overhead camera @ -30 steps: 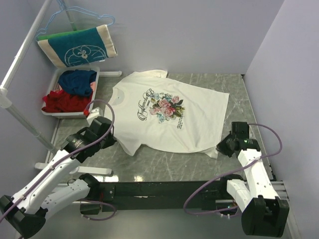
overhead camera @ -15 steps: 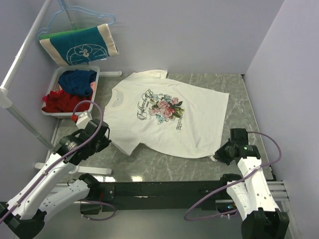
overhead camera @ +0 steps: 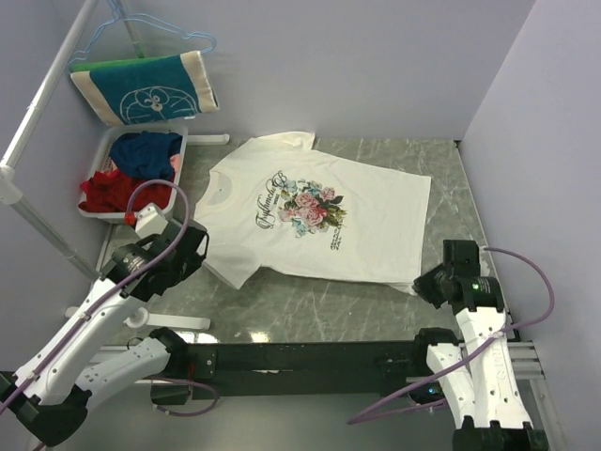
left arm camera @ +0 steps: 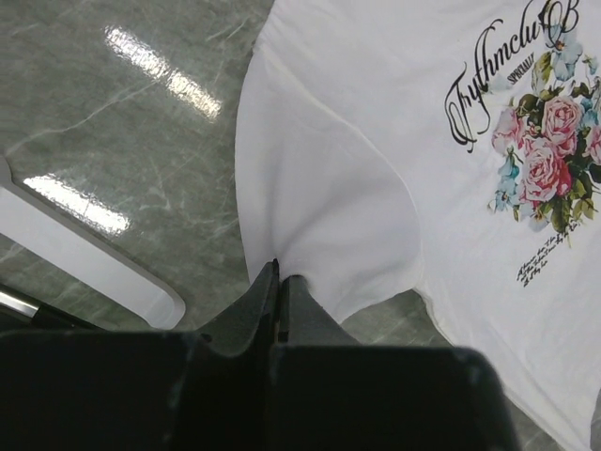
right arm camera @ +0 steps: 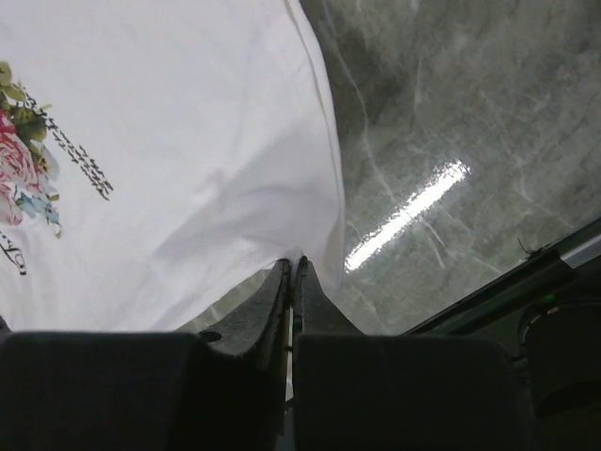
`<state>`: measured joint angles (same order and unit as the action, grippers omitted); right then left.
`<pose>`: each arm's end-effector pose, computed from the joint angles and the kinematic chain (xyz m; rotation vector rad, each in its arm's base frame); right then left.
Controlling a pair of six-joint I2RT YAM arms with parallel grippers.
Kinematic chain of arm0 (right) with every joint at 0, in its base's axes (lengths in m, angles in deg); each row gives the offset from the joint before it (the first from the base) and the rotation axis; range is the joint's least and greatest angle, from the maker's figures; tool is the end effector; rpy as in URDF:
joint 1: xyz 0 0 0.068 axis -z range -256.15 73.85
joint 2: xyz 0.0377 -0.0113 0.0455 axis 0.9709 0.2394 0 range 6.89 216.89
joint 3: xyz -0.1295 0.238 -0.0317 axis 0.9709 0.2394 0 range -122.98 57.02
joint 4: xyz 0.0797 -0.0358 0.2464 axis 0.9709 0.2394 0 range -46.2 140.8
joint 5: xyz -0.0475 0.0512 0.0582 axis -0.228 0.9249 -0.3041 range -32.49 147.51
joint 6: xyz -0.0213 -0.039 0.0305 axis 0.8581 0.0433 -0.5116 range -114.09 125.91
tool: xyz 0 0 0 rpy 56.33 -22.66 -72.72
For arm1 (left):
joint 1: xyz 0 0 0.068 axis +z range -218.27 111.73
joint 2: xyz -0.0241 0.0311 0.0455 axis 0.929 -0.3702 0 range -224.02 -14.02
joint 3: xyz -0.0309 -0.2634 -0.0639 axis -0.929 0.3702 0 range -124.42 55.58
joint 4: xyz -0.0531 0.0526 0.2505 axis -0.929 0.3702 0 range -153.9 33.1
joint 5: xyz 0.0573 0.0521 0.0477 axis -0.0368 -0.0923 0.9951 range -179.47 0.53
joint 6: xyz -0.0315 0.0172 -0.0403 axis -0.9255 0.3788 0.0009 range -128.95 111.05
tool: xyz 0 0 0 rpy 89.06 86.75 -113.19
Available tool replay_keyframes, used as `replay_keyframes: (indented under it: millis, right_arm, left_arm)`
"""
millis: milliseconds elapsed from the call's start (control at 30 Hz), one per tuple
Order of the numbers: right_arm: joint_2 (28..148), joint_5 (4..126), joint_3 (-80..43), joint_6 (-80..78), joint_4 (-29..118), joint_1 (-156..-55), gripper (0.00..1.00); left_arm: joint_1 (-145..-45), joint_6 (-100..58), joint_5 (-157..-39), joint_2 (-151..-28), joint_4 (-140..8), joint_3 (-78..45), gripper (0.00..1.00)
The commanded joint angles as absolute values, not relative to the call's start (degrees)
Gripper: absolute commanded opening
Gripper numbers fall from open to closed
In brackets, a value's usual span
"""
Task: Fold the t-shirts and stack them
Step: Flatten the tshirt out, then fold the tshirt
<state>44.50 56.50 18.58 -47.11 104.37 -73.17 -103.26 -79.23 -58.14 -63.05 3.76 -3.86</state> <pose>0.1100 -0.0063 0.2435 1.2457 2.3296 0.2808 0.1200 -0.0614 0.3283 -0.9044 2.1988 -0.1500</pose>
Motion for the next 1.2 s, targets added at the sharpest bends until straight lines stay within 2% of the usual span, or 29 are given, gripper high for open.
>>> replay_keyframes:
  millis: [0, 367, 600, 900, 1167]
  right_arm:
    - [41.6, 56.1, 17.0, -48.5, 111.0, -73.5, 0.0]
    - [40.0, 51.8, 11.8, -47.7, 115.5, -73.4, 0.0]
    - [40.1, 54.5, 14.9, -47.4, 113.5, -73.5, 0.0]
    - [43.6, 55.1, 15.1, -47.6, 107.3, -73.5, 0.0]
    - [47.1, 52.9, 13.9, -48.8, 102.7, -73.5, 0.0]
  left_arm:
    - [-103.4, -82.1, -55.0, -62.4, 7.0, -6.6, 0.01]
    - [-103.4, -87.8, -54.3, -56.9, 13.4, -6.1, 0.01]
    - [-103.4, -83.3, -55.4, -56.9, 8.8, -4.6, 0.01]
    - [-103.4, -70.5, -54.8, -70.3, -4.6, -7.7, 0.01]
    - [-103.3, -62.4, -49.6, -80.4, -10.0, -14.5, 0.01]
